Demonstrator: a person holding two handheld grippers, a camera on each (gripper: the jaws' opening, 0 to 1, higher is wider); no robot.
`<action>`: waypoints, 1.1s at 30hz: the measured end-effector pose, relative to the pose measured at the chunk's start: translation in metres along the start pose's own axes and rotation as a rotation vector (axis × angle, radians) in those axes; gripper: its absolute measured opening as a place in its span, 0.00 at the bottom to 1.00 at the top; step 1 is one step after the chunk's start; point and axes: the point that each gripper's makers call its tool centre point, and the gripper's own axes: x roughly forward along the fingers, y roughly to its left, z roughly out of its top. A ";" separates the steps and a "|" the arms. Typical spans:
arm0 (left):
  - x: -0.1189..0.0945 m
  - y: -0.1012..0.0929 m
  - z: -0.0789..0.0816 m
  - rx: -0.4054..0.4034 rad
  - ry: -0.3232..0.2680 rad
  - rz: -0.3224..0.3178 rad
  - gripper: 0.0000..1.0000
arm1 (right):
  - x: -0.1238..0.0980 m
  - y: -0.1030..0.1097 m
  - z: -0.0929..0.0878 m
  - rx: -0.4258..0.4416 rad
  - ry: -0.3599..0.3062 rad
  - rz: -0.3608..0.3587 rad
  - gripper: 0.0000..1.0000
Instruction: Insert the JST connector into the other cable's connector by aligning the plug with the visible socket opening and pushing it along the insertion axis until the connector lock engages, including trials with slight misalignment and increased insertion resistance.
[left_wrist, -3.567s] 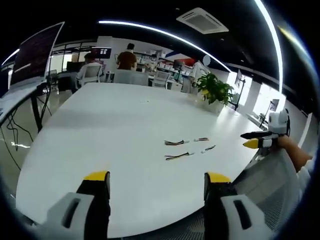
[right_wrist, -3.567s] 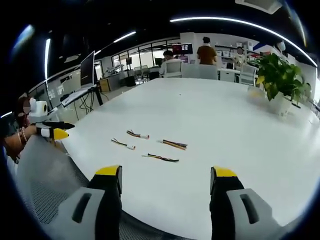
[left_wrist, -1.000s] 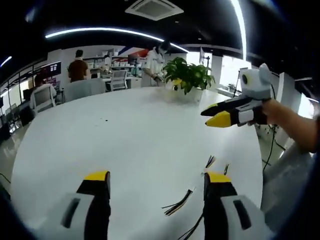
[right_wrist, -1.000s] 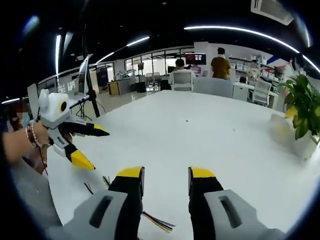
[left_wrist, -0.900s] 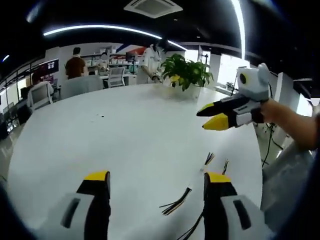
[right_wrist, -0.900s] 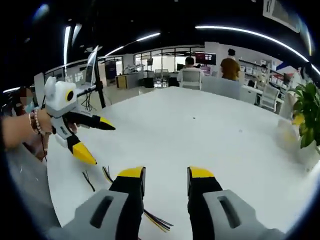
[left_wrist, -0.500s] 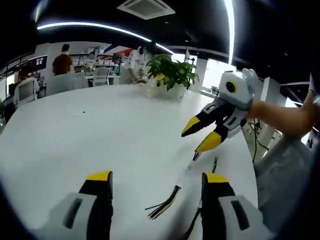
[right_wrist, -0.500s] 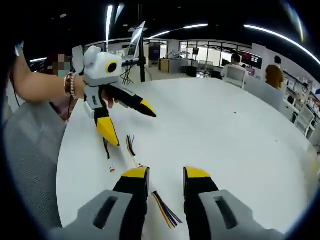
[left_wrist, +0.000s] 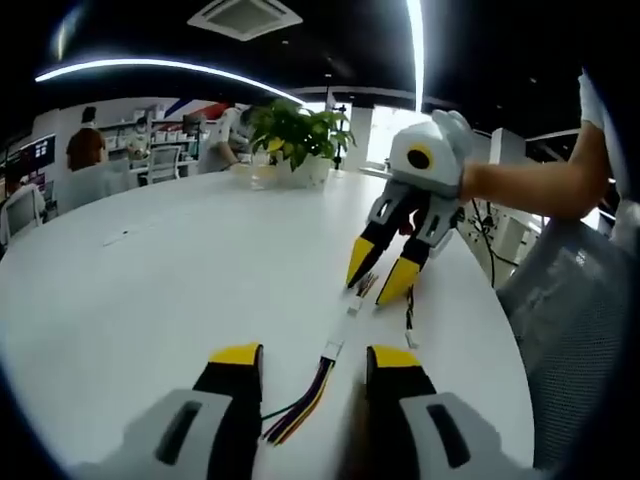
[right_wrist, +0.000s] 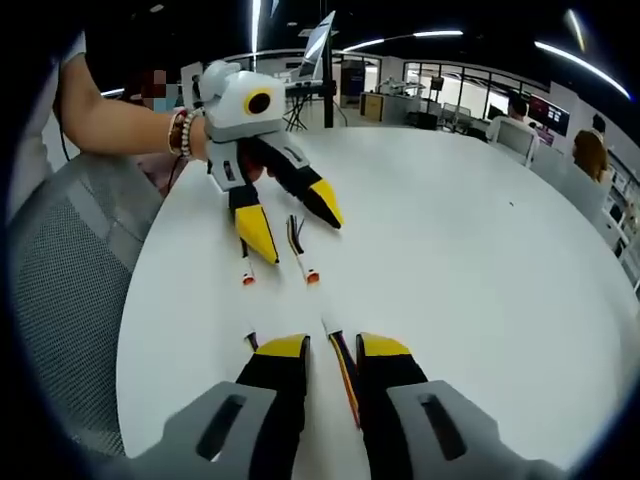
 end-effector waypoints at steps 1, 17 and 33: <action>0.001 -0.001 -0.001 0.004 0.001 -0.002 0.31 | 0.000 0.000 -0.001 -0.001 0.003 0.000 0.15; 0.006 -0.015 -0.006 0.050 0.020 -0.053 0.09 | 0.003 0.001 -0.001 -0.004 -0.011 -0.007 0.12; 0.006 -0.020 -0.011 0.117 0.053 -0.070 0.01 | 0.007 0.006 -0.002 -0.009 -0.012 0.013 0.02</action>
